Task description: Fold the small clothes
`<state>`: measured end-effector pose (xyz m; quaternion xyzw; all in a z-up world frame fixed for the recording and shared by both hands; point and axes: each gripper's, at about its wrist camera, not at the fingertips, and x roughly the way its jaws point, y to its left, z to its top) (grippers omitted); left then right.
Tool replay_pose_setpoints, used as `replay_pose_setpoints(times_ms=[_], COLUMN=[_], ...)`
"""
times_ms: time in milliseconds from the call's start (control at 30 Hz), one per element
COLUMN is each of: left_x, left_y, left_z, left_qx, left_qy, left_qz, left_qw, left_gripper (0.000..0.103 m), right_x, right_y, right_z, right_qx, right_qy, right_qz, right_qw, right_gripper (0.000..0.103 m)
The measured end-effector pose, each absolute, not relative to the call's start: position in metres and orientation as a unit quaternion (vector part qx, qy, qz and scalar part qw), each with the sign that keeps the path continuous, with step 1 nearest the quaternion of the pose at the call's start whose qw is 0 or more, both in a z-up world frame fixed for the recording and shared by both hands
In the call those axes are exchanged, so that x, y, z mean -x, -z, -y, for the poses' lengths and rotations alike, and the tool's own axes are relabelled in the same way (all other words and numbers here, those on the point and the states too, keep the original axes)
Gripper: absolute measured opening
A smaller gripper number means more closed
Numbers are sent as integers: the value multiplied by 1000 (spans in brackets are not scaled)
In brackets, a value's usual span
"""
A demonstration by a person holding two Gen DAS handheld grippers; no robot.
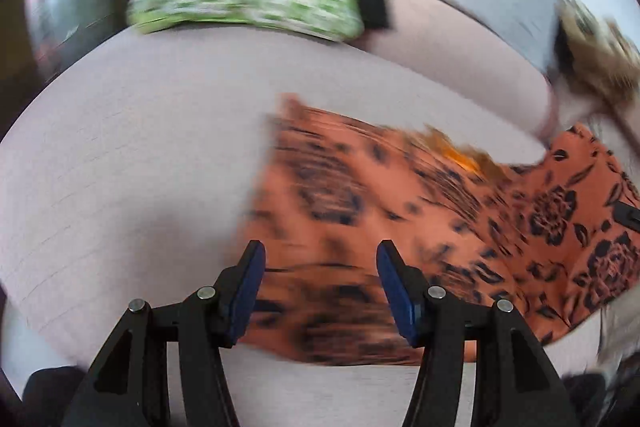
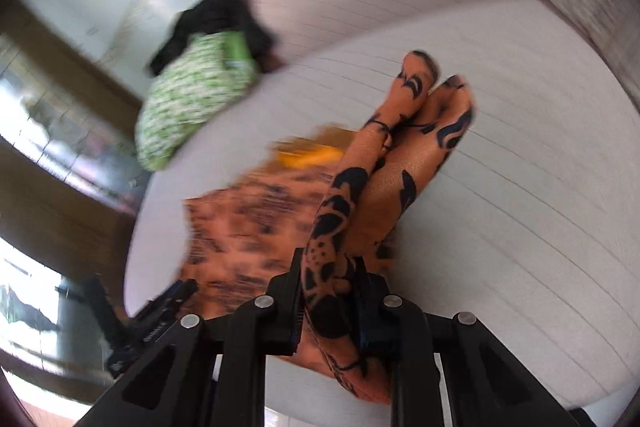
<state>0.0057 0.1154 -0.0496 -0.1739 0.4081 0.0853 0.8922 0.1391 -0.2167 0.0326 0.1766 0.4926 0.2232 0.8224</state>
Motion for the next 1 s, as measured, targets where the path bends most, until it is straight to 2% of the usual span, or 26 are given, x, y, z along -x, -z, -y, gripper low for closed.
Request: replay_pose_setpoints(times_ms=[100,233,400,467,733,867,967,1000], left_x=[15,25,28,29,35,38,43,45], left_y=[50,59,76,76,77,78,78,77], left_z=[-159,-190,-196,-195,-200,-206,-211,-211], left_qx=[222,250,258,258,275,281,290,288], left_qy=[-132,-158,-153,-147,-143,-149,-154,-155], left_qz=[-382,-374,-389,-387,-376,-377,-373,-370], left_qw=[887,879,871,873,873,870,868,869], left_gripper=[59,59,59,59,59,59,59,59], right_x=[-147,-158,-168,-166,-160,-153,-148,-146], right_y=[-51,-39,42,60,-4,6,53,61], right_z=[149,56,-32,-39,-23,-55,-83,-87], right_qx=[-160,-130,-124,-125,-167,-143,-118,-126], right_qy=[-263,-290,-284,-275,-288,-292,-287,-304], right_qz=[-497,-523,-593,-604,-538,-551,-589,-591], right_qw=[812,791,743,737,774,769,746,737], right_gripper=[21,21,21,21,21,21,38,49])
